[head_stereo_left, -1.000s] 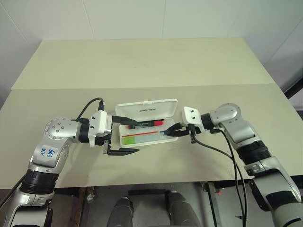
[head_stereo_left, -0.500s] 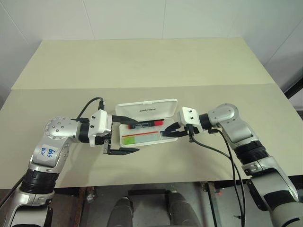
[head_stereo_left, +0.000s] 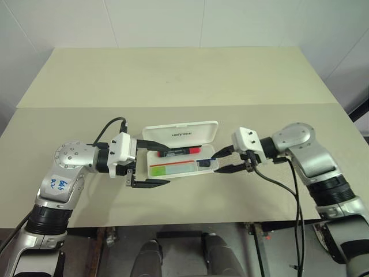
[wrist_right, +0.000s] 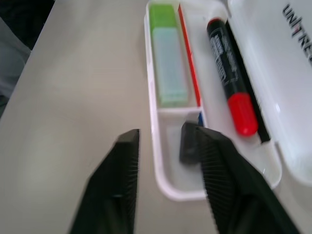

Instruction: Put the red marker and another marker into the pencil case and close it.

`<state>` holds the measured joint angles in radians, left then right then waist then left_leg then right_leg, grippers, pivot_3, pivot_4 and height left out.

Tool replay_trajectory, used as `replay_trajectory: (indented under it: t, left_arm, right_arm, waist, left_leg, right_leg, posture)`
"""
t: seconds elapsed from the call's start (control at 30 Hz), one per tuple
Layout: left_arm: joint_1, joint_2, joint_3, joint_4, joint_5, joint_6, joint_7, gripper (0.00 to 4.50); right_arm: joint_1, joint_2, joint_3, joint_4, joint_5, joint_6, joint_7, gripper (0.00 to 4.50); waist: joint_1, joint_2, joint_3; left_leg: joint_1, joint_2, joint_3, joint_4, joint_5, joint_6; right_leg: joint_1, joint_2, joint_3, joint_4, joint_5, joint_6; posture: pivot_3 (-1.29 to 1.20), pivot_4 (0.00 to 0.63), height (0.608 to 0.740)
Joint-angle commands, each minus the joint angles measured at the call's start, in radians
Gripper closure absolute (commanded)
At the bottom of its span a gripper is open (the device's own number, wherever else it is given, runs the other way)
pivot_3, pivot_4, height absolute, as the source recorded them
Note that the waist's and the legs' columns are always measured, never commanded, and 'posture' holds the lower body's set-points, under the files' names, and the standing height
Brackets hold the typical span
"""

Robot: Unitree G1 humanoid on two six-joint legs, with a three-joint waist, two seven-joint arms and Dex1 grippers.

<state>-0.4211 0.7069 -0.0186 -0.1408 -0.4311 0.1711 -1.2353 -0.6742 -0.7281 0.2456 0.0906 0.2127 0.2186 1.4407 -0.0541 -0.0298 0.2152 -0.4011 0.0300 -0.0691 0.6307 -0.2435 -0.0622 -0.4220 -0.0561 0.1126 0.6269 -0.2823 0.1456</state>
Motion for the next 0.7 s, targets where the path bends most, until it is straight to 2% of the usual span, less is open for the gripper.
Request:
replay_trajectory:
  t: [0.03,0.13,0.33,0.47,0.7]
  left_arm:
    - [-0.006,0.006,0.017,-0.014,-0.013,-0.012,-0.005,0.00]
    - [-0.002,0.014,0.025,-0.010,-0.014,-0.014,-0.011,0.00]
    - [0.012,0.034,0.057,-0.007,-0.026,-0.012,-0.013,0.00]
    - [0.007,0.037,0.138,-0.016,-0.089,0.062,0.041,0.00]
    - [0.058,0.059,0.203,-0.089,-0.135,0.135,0.073,0.00]
  right_arm:
    - [0.038,-0.050,-0.076,-0.071,0.056,0.013,0.015,1.17]
    - [0.086,-0.072,-0.136,-0.116,0.103,0.002,0.001,0.04]
    - [0.164,-0.095,-0.214,-0.193,0.121,-0.006,-0.070,0.01]
    - [0.219,-0.086,-0.287,-0.248,0.152,0.017,-0.154,0.01]
    - [0.295,-0.037,-0.422,-0.443,0.367,0.226,-0.334,0.01]
  waist:
    - [0.000,0.000,0.000]
    - [-0.003,0.000,0.000]
    - [-0.001,0.000,0.000]
    - [0.001,0.000,0.000]
    - [-0.001,0.000,0.000]
  left_leg:
    - [0.000,0.000,0.000,0.000,0.000,0.000]
    - [0.000,0.000,0.000,0.000,0.000,0.000]
    - [0.000,0.000,0.000,0.000,0.000,0.000]
    - [0.000,0.000,0.000,0.000,0.000,0.000]
    - [0.000,0.000,0.000,0.000,0.000,0.000]
  right_leg:
    - [0.000,0.000,0.000,0.000,0.000,0.000]
    - [0.000,0.000,0.000,0.000,0.000,0.000]
    - [0.000,0.000,0.000,0.000,0.000,0.000]
    - [0.000,0.000,0.000,0.000,0.000,0.000]
    - [0.000,0.000,0.000,0.000,0.000,0.000]
  posture:
    - [0.00,0.150,0.740]
    - [0.00,0.150,0.740]
    - [0.00,0.150,0.740]
    - [0.00,0.150,0.740]
    - [0.00,0.150,0.740]
